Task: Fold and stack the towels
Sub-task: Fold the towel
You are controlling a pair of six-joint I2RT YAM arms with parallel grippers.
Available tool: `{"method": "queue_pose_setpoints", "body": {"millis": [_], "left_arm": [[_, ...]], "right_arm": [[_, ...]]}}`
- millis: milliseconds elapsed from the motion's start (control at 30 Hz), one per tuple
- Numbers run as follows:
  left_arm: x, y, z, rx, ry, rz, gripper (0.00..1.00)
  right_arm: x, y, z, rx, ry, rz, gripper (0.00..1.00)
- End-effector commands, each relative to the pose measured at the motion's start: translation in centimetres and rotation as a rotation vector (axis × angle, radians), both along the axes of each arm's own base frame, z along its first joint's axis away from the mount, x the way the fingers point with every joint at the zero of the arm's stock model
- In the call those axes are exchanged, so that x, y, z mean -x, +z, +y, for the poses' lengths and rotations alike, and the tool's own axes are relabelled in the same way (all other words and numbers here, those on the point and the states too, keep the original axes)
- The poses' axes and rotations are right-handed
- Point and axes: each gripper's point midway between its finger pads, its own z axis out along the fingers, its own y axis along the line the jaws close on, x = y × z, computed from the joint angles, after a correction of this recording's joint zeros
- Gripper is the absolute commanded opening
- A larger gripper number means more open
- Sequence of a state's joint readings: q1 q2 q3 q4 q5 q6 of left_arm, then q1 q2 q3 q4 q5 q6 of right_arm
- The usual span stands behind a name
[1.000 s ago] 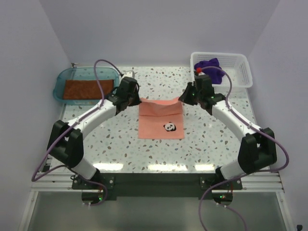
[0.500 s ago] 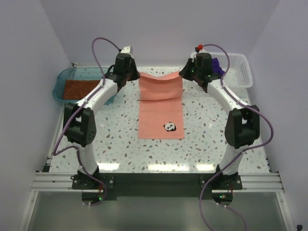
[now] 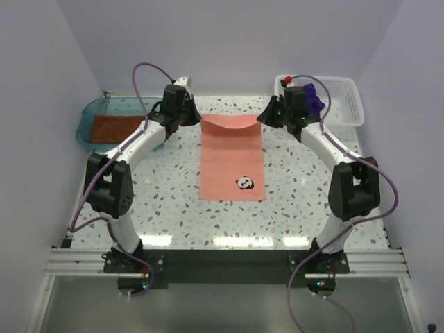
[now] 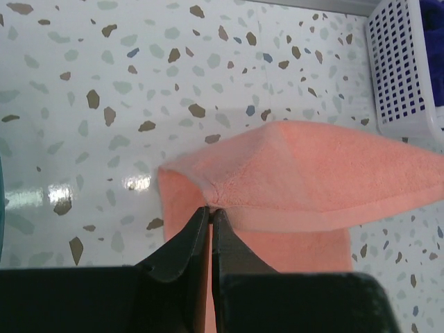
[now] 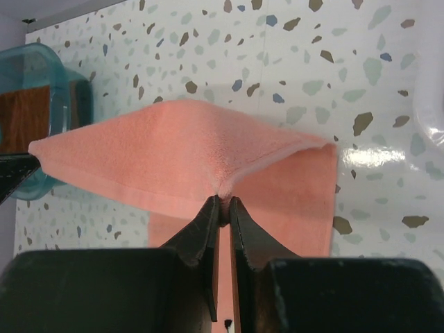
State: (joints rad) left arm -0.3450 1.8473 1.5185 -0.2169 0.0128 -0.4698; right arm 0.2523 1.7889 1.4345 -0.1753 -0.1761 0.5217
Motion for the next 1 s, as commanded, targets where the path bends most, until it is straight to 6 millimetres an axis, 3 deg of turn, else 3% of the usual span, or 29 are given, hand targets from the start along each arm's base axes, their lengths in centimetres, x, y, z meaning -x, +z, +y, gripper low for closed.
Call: {"method": "queue_pose_setpoints", "body": {"millis": [0,100,133,167,267,333,367,400,467,533,767,967], "left_arm": [[2.8,3.6,0.0,0.056,-0.04,-0.033,0.0],[5.5,2.3,0.5,0.061,-0.049,0.035,0.0],[6.7,0.9,0.6,0.059,-0.055,0.077,0.0],[7.5,1.2,0.7,0.068,-0.06,0.08,0.0],[10.5,-0.5,1.1,0.061,-0.076,0.142,0.0],[12.6,-2.0,1.0,0.046,-0.093,0.186,0.0],[13.4,-1.7,0.9,0.045,-0.098,0.179,0.0],[14.3,-2.0,0.5,0.035,-0.11,0.182,0.0],[16.5,-3.0,-0.1,0.021,-0.141,0.211,0.0],[18.1,-4.8,-0.3,0.01,-0.143,0.251,0.0],[22.7,-8.5,-0.8,-0.015,-0.165,0.329,0.0],[25.2,-11.5,0.1,-0.033,-0.156,0.39,0.0]], "right_arm": [[2.2,3.3,-0.1,-0.047,0.01,-0.036,0.0],[4.5,2.1,-0.5,-0.045,0.015,0.022,0.0],[5.5,1.9,-0.6,-0.039,0.02,0.046,0.0],[6.1,1.6,-0.7,-0.035,0.027,0.06,0.0],[8.6,0.2,-1.0,-0.024,0.048,0.115,0.0],[10.6,-1.5,-1.1,-0.028,0.068,0.165,0.0],[11.3,-1.0,-1.1,-0.033,0.072,0.154,0.0],[12.5,-2.2,-1.3,-0.031,0.075,0.186,0.0],[14.0,-2.2,-1.3,-0.036,0.086,0.188,0.0],[15.8,-3.7,-1.4,-0.03,0.109,0.23,0.0],[21.6,-8.4,-1.8,0.002,0.165,0.36,0.0],[24.2,-11.4,-1.5,-0.005,0.187,0.429,0.01]]}}
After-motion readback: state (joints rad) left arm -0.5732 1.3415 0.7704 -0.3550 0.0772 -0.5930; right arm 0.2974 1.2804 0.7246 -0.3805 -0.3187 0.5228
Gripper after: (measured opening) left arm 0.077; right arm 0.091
